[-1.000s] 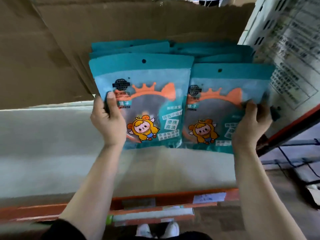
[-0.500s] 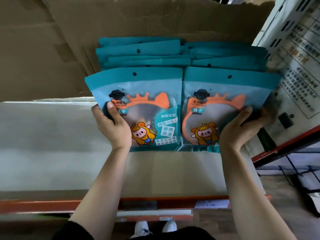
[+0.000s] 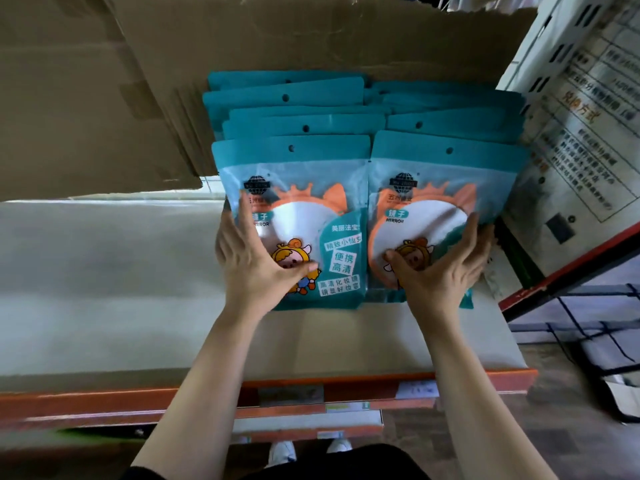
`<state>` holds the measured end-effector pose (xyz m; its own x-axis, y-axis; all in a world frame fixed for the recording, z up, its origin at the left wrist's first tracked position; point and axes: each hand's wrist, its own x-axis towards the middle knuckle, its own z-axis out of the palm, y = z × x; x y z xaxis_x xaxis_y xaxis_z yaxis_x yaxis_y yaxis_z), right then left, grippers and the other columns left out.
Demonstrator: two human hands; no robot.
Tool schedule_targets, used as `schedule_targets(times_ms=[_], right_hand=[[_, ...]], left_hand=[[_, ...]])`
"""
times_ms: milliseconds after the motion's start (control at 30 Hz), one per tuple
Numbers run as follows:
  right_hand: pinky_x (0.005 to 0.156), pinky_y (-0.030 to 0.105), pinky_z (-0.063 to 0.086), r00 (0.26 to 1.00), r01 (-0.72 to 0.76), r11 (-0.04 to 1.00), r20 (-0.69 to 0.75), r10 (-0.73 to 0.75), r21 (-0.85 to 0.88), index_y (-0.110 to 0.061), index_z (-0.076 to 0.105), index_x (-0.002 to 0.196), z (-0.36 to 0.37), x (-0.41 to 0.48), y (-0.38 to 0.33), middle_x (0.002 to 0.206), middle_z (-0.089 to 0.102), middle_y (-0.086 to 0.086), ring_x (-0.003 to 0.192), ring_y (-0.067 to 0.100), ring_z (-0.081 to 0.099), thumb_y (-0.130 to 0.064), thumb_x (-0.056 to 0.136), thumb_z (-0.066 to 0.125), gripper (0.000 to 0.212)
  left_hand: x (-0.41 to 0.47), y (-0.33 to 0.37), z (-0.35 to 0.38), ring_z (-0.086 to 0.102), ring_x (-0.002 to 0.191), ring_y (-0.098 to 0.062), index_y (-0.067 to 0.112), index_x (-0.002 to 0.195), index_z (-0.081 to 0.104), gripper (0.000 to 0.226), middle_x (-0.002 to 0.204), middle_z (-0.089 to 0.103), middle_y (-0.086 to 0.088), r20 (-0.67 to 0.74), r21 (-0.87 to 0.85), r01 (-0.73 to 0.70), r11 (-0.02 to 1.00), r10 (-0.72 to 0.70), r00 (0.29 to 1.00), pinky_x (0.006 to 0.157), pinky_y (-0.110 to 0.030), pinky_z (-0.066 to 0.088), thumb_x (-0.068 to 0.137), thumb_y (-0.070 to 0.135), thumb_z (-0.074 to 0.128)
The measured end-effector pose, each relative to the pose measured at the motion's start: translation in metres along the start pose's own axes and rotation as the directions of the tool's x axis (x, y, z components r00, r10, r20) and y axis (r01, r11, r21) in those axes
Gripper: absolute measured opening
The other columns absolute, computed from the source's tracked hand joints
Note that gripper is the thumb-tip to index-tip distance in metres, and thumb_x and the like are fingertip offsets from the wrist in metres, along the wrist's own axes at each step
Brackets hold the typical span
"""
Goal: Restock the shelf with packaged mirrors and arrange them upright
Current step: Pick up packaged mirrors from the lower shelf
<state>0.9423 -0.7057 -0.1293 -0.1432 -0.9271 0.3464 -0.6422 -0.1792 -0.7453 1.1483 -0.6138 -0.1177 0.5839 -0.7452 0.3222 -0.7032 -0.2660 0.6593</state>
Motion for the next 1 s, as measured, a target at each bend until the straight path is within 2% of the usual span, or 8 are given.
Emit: schedule_targets(times_ms=[100, 233, 367, 533, 700, 833, 933, 1000], right_hand=[[0.116, 0.053, 0.005, 0.999, 0.015, 0.998, 0.035, -0.013, -0.065, -0.015, 0.011, 0.15, 0.0, -0.003, -0.001, 0.156, 0.004, 0.023, 0.144, 0.04, 0.004, -0.039, 0.058, 0.086, 0.122], [0.115, 0.05, 0.004, 0.997, 0.057, 0.993, 0.066, -0.05, -0.106, -0.012, 0.01, 0.151, 0.005, 0.005, -0.005, 0.156, 0.003, 0.022, 0.145, 0.038, 0.002, -0.044, 0.059, 0.084, 0.122], [0.115, 0.05, 0.006, 0.995, 0.065, 0.99, 0.084, -0.054, -0.128, -0.009, 0.008, 0.151, 0.004, 0.012, -0.007, 0.157, 0.002, 0.022, 0.145, 0.038, 0.001, -0.052, 0.06, 0.08, 0.124], [0.115, 0.047, 0.007, 0.997, 0.05, 0.992, 0.06, -0.043, -0.117, -0.009, 0.009, 0.151, 0.002, 0.004, -0.014, 0.156, 0.005, 0.022, 0.144, 0.039, 0.004, -0.039, 0.067, 0.082, 0.115], [0.115, 0.046, 0.01, 0.995, 0.032, 0.994, 0.095, -0.022, -0.105, -0.011, 0.011, 0.151, 0.003, -0.018, -0.021, 0.156, 0.005, 0.021, 0.144, 0.038, 0.006, -0.041, 0.071, 0.078, 0.109], [0.116, 0.047, 0.014, 0.991, 0.027, 0.995, 0.132, -0.014, -0.094, -0.011, 0.015, 0.15, 0.006, -0.04, -0.025, 0.156, 0.007, 0.021, 0.143, 0.039, 0.009, -0.036, 0.072, 0.079, 0.104], [0.115, 0.051, 0.017, 0.98, 0.075, 0.991, 0.195, -0.052, -0.112, -0.008, 0.021, 0.149, 0.006, -0.068, -0.025, 0.154, 0.014, 0.023, 0.141, 0.042, 0.013, -0.032, 0.073, 0.079, 0.098], [0.115, 0.05, 0.016, 0.966, 0.101, 0.988, 0.25, -0.069, -0.117, -0.008, 0.025, 0.147, 0.006, -0.083, -0.028, 0.152, 0.017, 0.022, 0.141, 0.041, 0.014, -0.033, 0.075, 0.077, 0.093]], left_hand=[[-0.001, -0.001, -0.004, 0.012, 0.142, -0.034, 0.02, 0.148, -0.001, 0.137, 0.152, 0.015, -0.023, -0.013, 0.006, 0.016, 1.0, -0.016, 1.0, 0.113, -0.046, 0.015, 0.047, 0.049, 0.087], [0.01, 0.006, -0.002, 0.03, 0.134, -0.041, 0.033, 0.14, 0.005, 0.129, 0.145, 0.028, -0.027, -0.141, 0.038, 0.011, 0.999, -0.005, 0.99, 0.105, -0.05, 0.031, 0.044, 0.047, 0.089], [0.016, 0.009, 0.0, 0.027, 0.137, -0.039, 0.033, 0.142, 0.001, 0.13, 0.149, 0.022, -0.026, -0.143, 0.033, 0.026, 0.999, -0.021, 0.99, 0.105, -0.05, 0.033, 0.046, 0.05, 0.087], [0.007, 0.001, -0.001, 0.023, 0.14, -0.037, 0.029, 0.143, -0.006, 0.128, 0.151, 0.018, -0.025, -0.114, -0.016, 0.022, 1.0, -0.024, 0.993, 0.105, -0.05, 0.034, 0.054, 0.045, 0.085], [-0.005, -0.012, -0.011, 0.026, 0.14, -0.032, 0.005, 0.149, -0.002, 0.128, 0.153, 0.021, -0.016, -0.038, -0.055, 0.058, 0.997, -0.06, 0.997, 0.109, -0.047, 0.032, 0.06, 0.03, 0.087], [-0.002, -0.018, -0.017, 0.026, 0.14, -0.029, 0.011, 0.15, 0.002, 0.119, 0.153, 0.023, -0.012, 0.072, -0.036, 0.127, 0.991, -0.124, 0.99, 0.11, -0.048, 0.032, 0.065, 0.031, 0.084], [-0.012, -0.026, -0.02, 0.035, 0.132, -0.029, 0.012, 0.143, 0.024, 0.099, 0.142, 0.037, -0.011, 0.186, 0.094, 0.124, 0.988, -0.139, 0.973, 0.104, -0.047, 0.039, 0.066, 0.041, 0.081], [-0.019, -0.028, -0.023, 0.037, 0.128, -0.028, 0.013, 0.138, 0.028, 0.093, 0.137, 0.041, -0.009, 0.258, 0.184, 0.111, 0.977, -0.157, 0.953, 0.104, -0.044, 0.039, 0.068, 0.045, 0.078]])
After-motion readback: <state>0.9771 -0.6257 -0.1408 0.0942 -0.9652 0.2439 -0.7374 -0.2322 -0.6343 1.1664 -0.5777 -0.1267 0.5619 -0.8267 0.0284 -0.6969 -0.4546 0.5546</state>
